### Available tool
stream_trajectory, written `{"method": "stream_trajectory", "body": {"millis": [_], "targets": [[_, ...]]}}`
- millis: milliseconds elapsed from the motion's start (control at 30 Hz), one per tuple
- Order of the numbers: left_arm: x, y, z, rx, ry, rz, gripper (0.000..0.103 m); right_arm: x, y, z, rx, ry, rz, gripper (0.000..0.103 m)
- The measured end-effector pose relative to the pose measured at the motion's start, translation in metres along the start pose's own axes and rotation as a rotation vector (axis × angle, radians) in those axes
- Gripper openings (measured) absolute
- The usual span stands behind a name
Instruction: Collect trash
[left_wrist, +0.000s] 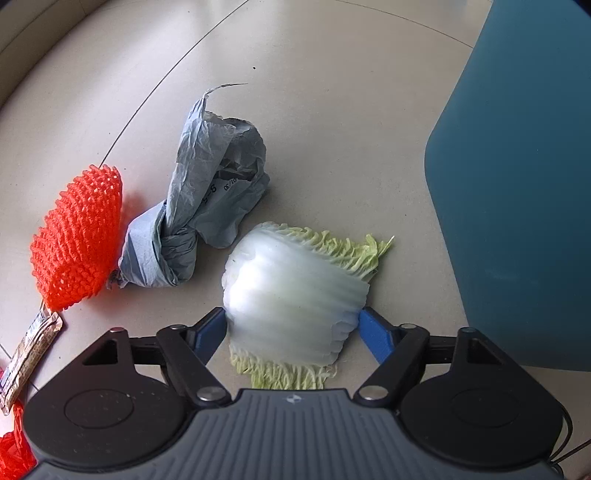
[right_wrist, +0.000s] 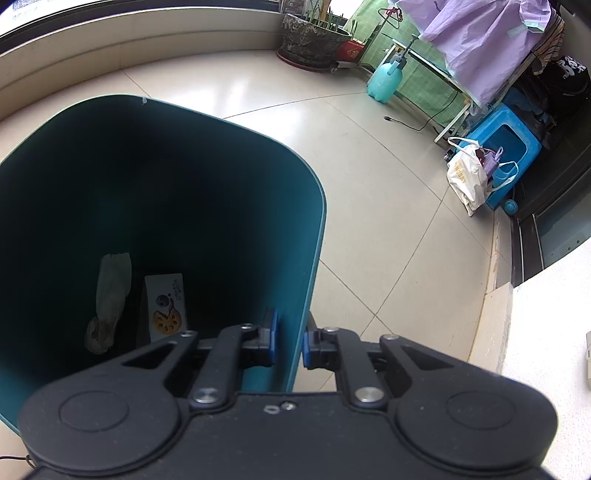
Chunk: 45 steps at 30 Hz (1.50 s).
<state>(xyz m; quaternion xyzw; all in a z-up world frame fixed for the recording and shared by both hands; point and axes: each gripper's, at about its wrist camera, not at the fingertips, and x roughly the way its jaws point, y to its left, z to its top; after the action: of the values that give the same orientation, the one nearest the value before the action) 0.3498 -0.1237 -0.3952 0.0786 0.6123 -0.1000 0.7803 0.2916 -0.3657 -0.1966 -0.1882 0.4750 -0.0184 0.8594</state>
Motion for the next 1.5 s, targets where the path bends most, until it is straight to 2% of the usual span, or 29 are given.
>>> {"method": "stream_trajectory", "body": {"millis": [167,233,267,333,400,567,633,700,733,867,1033,1200,1367,1500], "targets": [[-0.013,0.002,-0.006,-0.007,-0.026,0.013,0.076,0.001,0.000,-0.002,0.009,0.001,-0.003,0.012],[-0.021,0.004,-0.007,-0.023,-0.029,0.003,0.060,0.001,0.001,-0.002,0.010,-0.001,-0.005,0.012],[-0.024,0.005,-0.007,-0.032,-0.027,-0.006,0.060,0.001,0.001,-0.002,0.011,-0.002,-0.006,0.012],[-0.034,0.008,-0.008,-0.026,-0.043,-0.010,0.052,0.001,0.002,-0.003,0.011,-0.002,-0.011,0.012],[-0.045,0.011,-0.010,-0.006,-0.059,-0.007,0.038,0.001,0.001,-0.004,0.018,-0.002,-0.013,0.012],[-0.051,0.017,-0.013,-0.028,-0.059,-0.042,0.039,0.002,0.001,-0.003,0.035,0.000,-0.016,0.012],[-0.054,0.020,-0.015,-0.063,-0.064,-0.060,0.045,0.002,0.002,-0.003,0.033,-0.001,-0.018,0.012],[-0.057,0.024,-0.014,-0.100,-0.082,-0.084,0.079,0.002,0.002,-0.003,0.033,-0.002,-0.017,0.012],[-0.057,0.026,-0.014,-0.113,-0.089,-0.090,0.083,0.002,0.002,-0.003,0.032,-0.002,-0.017,0.012],[-0.041,0.020,-0.008,-0.128,-0.037,-0.084,0.083,0.002,0.000,-0.004,0.025,-0.007,-0.008,0.012],[-0.018,-0.007,-0.004,-0.012,-0.028,0.002,0.083,0.001,-0.001,-0.006,0.005,-0.015,0.007,0.012],[0.002,-0.019,-0.001,0.044,0.005,0.034,0.085,-0.001,-0.006,-0.007,-0.007,-0.016,0.022,0.012],[0.008,-0.015,0.004,0.027,-0.004,0.033,0.095,-0.001,-0.006,-0.007,-0.025,-0.016,0.023,0.012],[0.012,-0.009,0.008,-0.009,-0.007,0.014,0.096,-0.001,-0.006,-0.007,-0.024,-0.016,0.022,0.012]]}}
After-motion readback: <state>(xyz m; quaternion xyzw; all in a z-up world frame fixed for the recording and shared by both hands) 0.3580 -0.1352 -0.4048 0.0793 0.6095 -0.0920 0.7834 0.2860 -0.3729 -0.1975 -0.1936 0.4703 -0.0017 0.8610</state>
